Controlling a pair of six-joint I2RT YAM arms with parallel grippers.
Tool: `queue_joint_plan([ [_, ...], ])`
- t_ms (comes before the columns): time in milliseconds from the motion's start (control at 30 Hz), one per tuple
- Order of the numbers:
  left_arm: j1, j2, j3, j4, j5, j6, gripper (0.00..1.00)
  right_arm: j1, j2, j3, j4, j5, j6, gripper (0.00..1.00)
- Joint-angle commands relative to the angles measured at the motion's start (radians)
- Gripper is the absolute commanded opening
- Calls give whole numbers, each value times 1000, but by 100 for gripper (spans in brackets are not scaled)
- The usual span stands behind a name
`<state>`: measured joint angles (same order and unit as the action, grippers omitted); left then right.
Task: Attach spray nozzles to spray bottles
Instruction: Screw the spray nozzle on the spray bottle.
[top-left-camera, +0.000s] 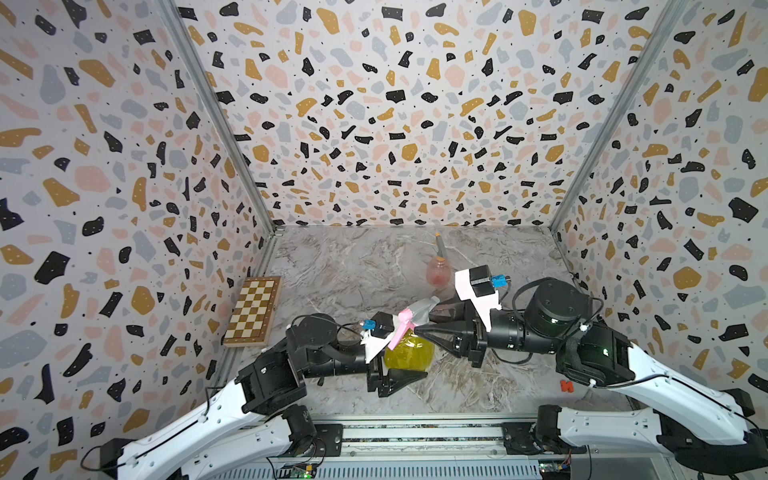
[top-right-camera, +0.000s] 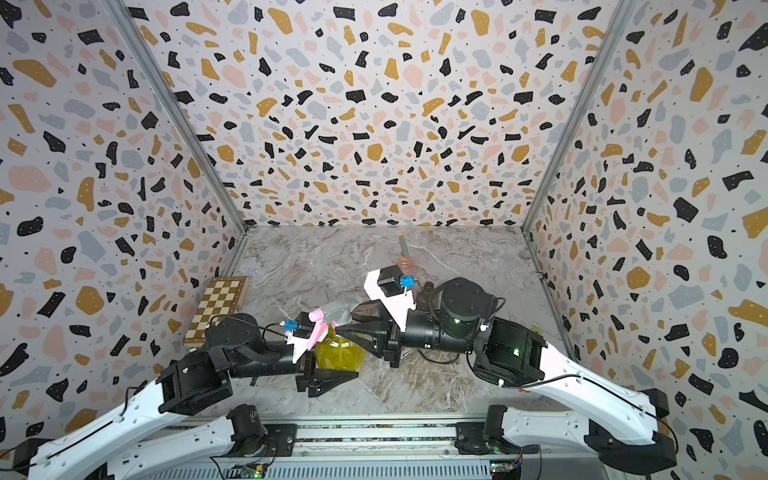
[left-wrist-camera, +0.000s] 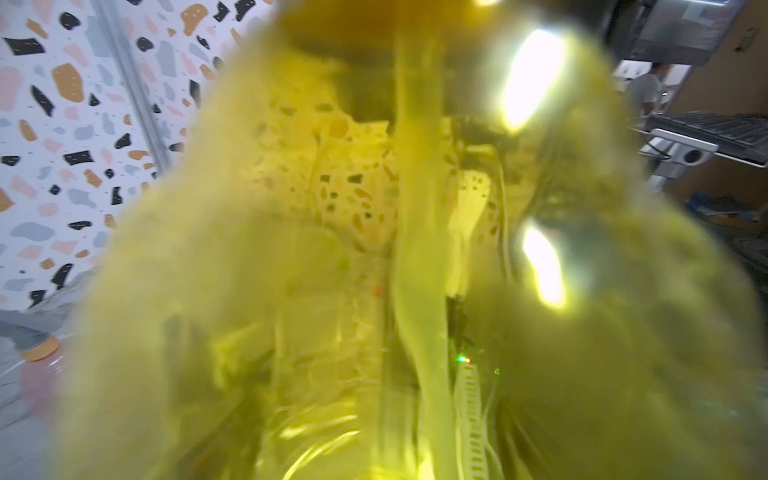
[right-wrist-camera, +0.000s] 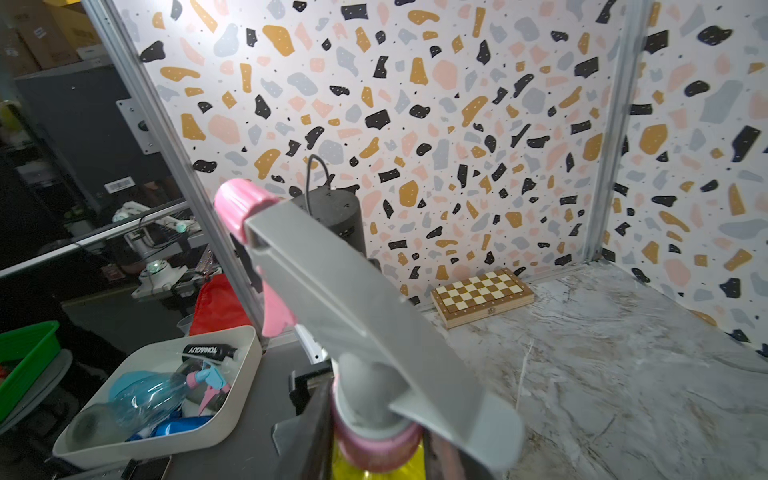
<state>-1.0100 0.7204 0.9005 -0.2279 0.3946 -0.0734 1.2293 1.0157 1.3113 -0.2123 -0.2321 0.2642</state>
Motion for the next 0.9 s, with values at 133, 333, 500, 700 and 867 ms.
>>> queue_joint_plan([
  [133, 17, 1, 69, 251, -274, -37, 0, 95, 48, -90, -160, 164, 158, 21],
  [333, 17, -10, 69, 223, -270, -29, 0, 105, 82, -50, -222, 256, 188, 21],
  [500, 17, -15, 71, 183, -218, -14, 0, 112, 95, 17, -243, 219, 88, 22],
  [700, 17, -40, 55, 185, -169, 6, 0, 113, 99, 45, -275, 143, -38, 23],
  [867, 17, -59, 54, 197, -140, 38, 0, 120, 124, 61, -323, 133, -79, 23],
])
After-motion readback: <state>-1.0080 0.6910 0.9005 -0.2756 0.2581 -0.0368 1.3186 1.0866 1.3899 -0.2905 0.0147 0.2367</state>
